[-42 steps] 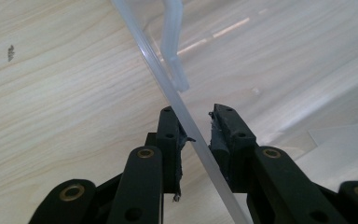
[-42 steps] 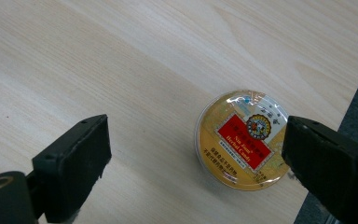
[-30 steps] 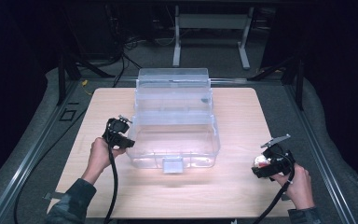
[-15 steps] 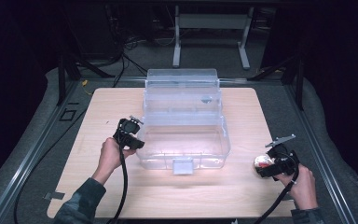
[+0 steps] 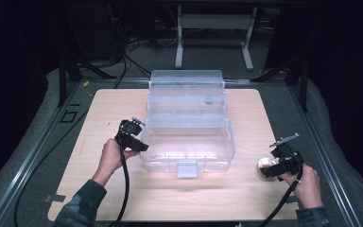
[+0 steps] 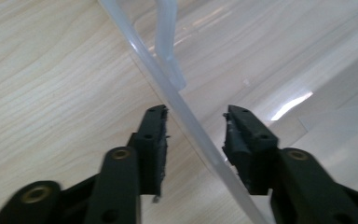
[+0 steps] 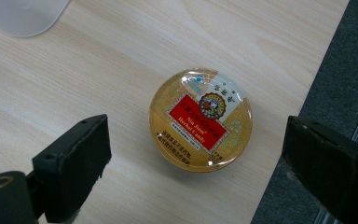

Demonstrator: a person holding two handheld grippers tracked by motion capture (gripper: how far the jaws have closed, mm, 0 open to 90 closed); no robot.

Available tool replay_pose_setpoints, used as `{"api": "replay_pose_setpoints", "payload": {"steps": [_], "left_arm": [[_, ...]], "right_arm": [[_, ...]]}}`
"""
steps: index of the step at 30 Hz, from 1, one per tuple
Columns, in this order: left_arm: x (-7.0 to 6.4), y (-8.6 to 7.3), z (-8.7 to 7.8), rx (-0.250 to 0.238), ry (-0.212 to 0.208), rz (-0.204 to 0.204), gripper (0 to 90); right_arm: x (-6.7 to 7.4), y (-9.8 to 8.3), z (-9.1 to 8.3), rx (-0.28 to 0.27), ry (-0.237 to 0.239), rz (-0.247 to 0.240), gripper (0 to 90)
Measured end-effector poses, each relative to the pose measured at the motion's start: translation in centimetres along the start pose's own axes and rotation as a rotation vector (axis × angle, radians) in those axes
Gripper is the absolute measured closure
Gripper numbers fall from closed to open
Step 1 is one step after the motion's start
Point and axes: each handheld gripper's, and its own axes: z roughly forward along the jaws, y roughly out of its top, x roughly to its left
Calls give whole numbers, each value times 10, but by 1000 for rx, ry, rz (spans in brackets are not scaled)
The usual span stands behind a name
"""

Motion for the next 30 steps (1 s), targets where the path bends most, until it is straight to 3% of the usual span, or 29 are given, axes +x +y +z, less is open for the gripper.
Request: {"api": "replay_pose_setpoints", "payload": {"steps": [7,11,14,21,27,30], "left_arm": [[11,-7,-28,-55,-72,-9,291],[18,-15,-50,-84,-67,-10,187],[28,-22,-59,-86,-57,-23,158],[47,-40,-61,-72,-25,-64,74],[63,-53,-49,-45,-9,-107,15],[69,-58,-42,-33,-12,-123,1]], "right_arm": [[-3,5,4,43,8,1,70],[-4,10,11,84,-3,3,56],[-5,12,14,105,-4,5,28],[-5,20,29,157,3,-2,19],[-2,25,42,205,-11,-18,29],[-6,25,48,217,14,-1,39]]}}
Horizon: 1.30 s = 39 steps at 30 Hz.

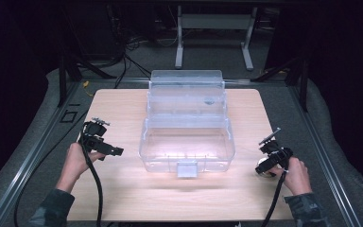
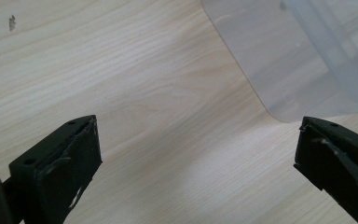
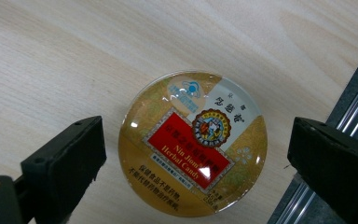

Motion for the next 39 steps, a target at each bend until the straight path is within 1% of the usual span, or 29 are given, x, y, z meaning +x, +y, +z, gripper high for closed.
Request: {"api": "replay_pose_setpoints", "payload": {"steps": [1,2,3,5,6,8,9,10,11,13,14,16,17,18,20,21,23,26,27,28,29,30,31,32,33,34,35,37,39], "left_arm": [[2,-1,2,2,0,-1,1],[4,-2,4,3,-3,-10,1],[5,-4,6,5,-3,-14,1],[7,-5,9,13,-1,-17,1],[9,-6,11,14,-10,-22,0],[12,-7,14,17,-19,-20,0],[12,-7,15,17,-25,-22,0],[13,-8,16,21,-32,-22,0],[13,-8,17,23,-31,-21,0],[13,-8,18,30,-24,-11,0],[13,-8,18,29,-21,-13,0],[13,-9,19,20,-19,-15,1],[14,-9,18,17,-20,-16,5],[15,-10,19,13,-22,-14,7],[17,-11,20,10,-20,-17,5],[18,-12,21,16,-21,-19,3],[19,-12,22,24,-27,-17,2],[18,-12,22,28,-27,-8,1],[17,-12,21,28,-22,-5,1],[17,-12,20,30,-19,-2,1],[17,-12,20,31,-18,2,1],[17,-12,19,31,-16,1,0],[17,-12,19,29,-14,0,0],[18,-12,20,32,-13,0,1],[19,-12,20,30,-12,0,1],[19,-12,20,29,-10,-1,1],[19,-12,21,33,-11,-1,1],[18,-11,22,36,-12,3,1],[17,-10,23,37,-13,6,0]], "right_arm": [[0,0,2,7,-21,0,42],[-1,1,2,33,-10,-1,49],[-1,0,5,15,2,3,58],[-2,0,6,18,-8,5,94],[-2,0,6,18,-2,6,127],[-3,-1,8,11,21,12,152],[-4,0,8,13,31,11,184],[-3,0,8,13,38,9,195],[-3,0,8,0,37,11,197],[-3,0,8,-5,32,8,199],[-3,0,8,-8,24,5,200],[-3,0,6,-12,25,1,201],[-3,0,5,-17,19,-2,201],[-3,1,3,-23,23,-4,201],[-3,2,0,-19,21,-12,201],[-3,2,-2,-20,11,-14,201],[-3,2,-6,-26,20,-15,201],[-1,3,-14,-27,15,-21,201],[0,3,-17,-22,4,-27,201],[0,3,-18,-32,7,-30,201],[1,4,-21,-27,8,-32,201],[0,4,-23,-33,11,-36,201],[1,5,-26,-31,-1,-38,201],[1,6,-29,-14,3,-42,201],[1,5,-30,-39,-2,-42,201],[1,6,-33,-35,-6,-46,201],[0,6,-35,-41,0,-47,201],[1,7,-40,-33,-14,-50,201],[0,7,-45,-52,-13,-57,201]]}}
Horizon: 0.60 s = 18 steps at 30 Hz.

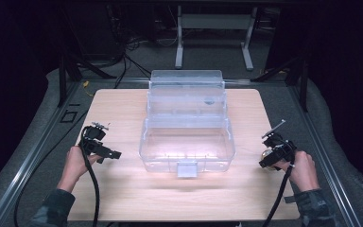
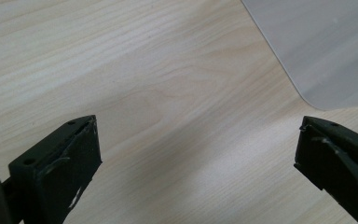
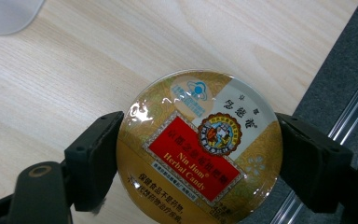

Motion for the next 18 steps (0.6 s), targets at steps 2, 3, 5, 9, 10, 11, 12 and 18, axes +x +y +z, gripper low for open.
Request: {"api": "replay_pose_setpoints", "payload": {"steps": [2,3,5,9,10,11,12,18], "left_arm": [[-1,1,1,4,-1,6,1],[-2,2,1,8,2,11,0],[-2,3,0,8,4,19,1],[-3,4,-3,1,8,21,0],[-3,5,-4,0,11,20,1],[-3,5,-5,2,12,23,1],[-2,5,-5,5,14,30,0],[-2,4,-7,-1,13,23,1]], "right_arm": [[0,1,-4,1,5,-4,201],[1,1,-6,4,-14,-9,201],[1,2,-9,2,4,-11,201],[2,3,-17,-10,-5,-16,202],[1,4,-19,-11,1,-19,201],[1,4,-21,-10,0,-22,201],[2,5,-25,4,-9,-23,202],[3,10,-34,0,-18,-38,202]]}}
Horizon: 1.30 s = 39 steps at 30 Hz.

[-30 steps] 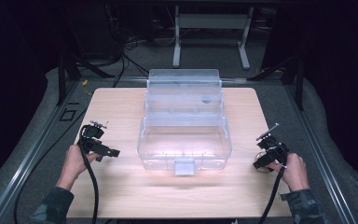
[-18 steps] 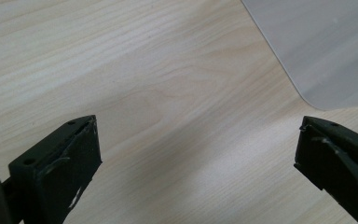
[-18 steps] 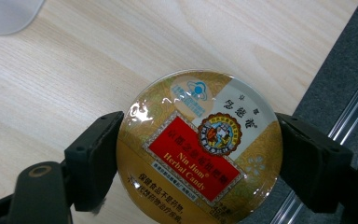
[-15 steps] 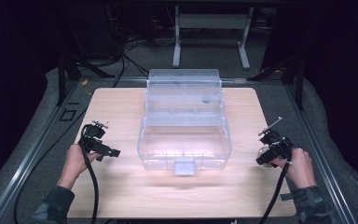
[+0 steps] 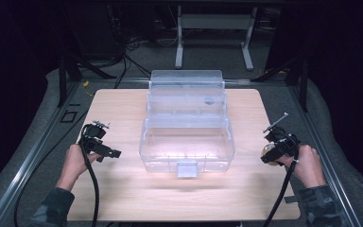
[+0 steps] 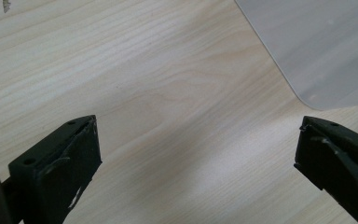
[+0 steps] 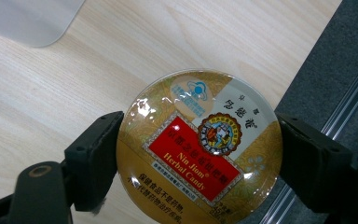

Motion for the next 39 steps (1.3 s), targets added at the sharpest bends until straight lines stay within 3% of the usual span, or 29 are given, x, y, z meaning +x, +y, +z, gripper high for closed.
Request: {"api": "replay_pose_setpoints", "payload": {"steps": [5,8,10,19,23,24,25,26,27,28,29,33,36,39], "left_arm": [[0,1,0,14,9,17,0],[1,2,-1,11,14,15,0],[2,2,-2,9,10,11,0],[6,2,-4,10,25,-8,0],[7,3,-4,5,22,-7,0],[7,3,-4,5,24,-6,0],[7,3,-4,6,24,-5,0],[7,3,-3,7,23,-3,0],[7,4,-3,8,21,-2,0],[6,4,-3,9,23,-1,0],[7,4,-4,10,25,3,0],[7,4,-5,7,26,-1,0],[7,4,-4,11,25,0,0],[7,5,-5,14,26,4,0]], "right_arm": [[3,5,-7,-25,6,-10,202],[5,9,-14,-11,-6,-28,202],[6,11,-16,-33,1,-34,202],[14,27,-26,-38,4,-71,202],[17,34,-33,-12,-15,-94,202],[18,35,-32,-37,-2,-90,202],[19,36,-34,-25,-38,-98,202],[19,38,-35,-38,-2,-101,202],[20,39,-36,-44,4,-100,202],[22,41,-40,-18,-17,-111,202],[24,42,-40,-33,-34,-113,202],[28,49,-46,-50,-20,-130,202],[32,56,-52,-29,-23,-153,202],[38,63,-54,-62,-23,-165,202]]}}
